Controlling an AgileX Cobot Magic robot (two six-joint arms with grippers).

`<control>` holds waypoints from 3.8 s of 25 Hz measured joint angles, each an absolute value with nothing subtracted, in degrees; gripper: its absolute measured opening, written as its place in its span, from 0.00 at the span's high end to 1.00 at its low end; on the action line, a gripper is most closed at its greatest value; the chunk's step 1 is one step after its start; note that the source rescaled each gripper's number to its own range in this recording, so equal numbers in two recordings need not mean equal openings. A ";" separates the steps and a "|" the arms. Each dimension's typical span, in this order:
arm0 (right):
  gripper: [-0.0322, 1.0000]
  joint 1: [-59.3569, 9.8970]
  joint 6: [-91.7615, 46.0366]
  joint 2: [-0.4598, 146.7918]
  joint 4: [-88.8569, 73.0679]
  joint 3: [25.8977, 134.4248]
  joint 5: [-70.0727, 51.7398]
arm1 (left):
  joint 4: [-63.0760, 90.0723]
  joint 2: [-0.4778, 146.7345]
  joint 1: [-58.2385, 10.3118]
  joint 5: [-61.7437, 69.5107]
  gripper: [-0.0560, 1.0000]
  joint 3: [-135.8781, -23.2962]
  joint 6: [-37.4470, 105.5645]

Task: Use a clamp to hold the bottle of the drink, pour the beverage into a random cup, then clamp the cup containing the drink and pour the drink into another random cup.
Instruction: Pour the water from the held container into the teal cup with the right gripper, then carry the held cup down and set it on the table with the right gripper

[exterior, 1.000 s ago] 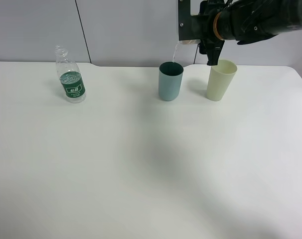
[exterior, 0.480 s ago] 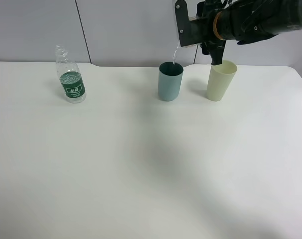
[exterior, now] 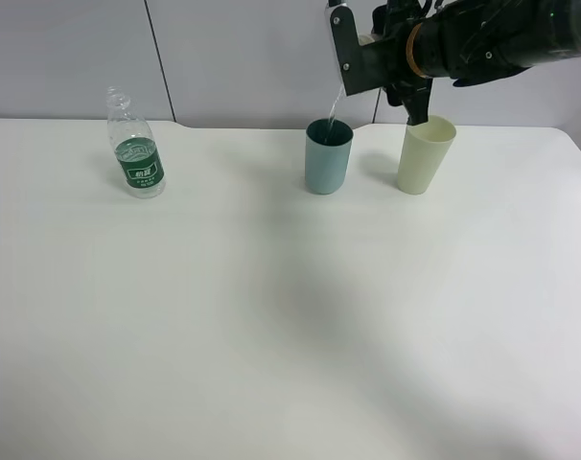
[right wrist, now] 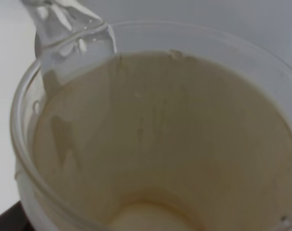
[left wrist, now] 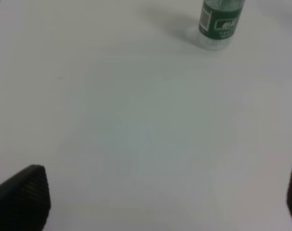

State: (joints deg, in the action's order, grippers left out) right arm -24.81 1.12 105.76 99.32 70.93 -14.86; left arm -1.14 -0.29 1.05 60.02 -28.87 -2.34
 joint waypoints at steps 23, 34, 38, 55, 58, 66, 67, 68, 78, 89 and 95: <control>0.96 -24.81 -10.75 105.76 99.32 71.00 -15.85 | -1.14 -0.29 1.05 60.02 0.00 -28.87 -2.28; 0.96 -24.81 8.80 105.76 98.26 71.00 -15.47 | -1.14 -0.29 1.05 60.02 0.00 -28.87 -2.23; 0.96 -24.81 26.26 105.76 92.73 71.00 -12.74 | -1.14 -0.29 1.05 60.02 0.00 -28.87 -2.23; 0.96 -25.71 51.80 99.94 72.94 71.00 23.29 | -1.14 -0.29 1.05 60.02 0.00 -28.87 -2.23; 0.96 -27.78 46.48 99.94 64.80 71.00 25.60 | -1.14 -0.29 1.05 60.02 0.00 -28.87 -2.23; 0.96 -37.58 16.22 100.48 35.88 69.96 25.57 | -1.14 -0.29 1.05 60.02 0.00 -28.87 -2.23; 0.96 -38.99 12.34 100.88 31.68 69.42 25.57 | -1.14 -0.29 1.05 60.02 0.00 -28.87 -2.23; 0.96 -40.25 8.13 101.44 28.48 68.91 25.52 | -1.14 -0.29 1.05 60.02 0.00 -28.87 -2.23; 0.96 -44.61 -0.75 110.81 13.14 67.79 24.68 | -1.14 -0.29 1.05 60.02 0.00 -28.87 -2.23; 0.96 -44.55 -2.19 115.81 11.88 59.69 34.73 | -1.14 -0.29 1.05 60.02 0.00 -28.87 -2.18; 0.96 -44.16 -7.99 116.09 7.29 50.53 44.25 | -1.14 -0.29 1.05 60.02 0.00 -28.87 -2.18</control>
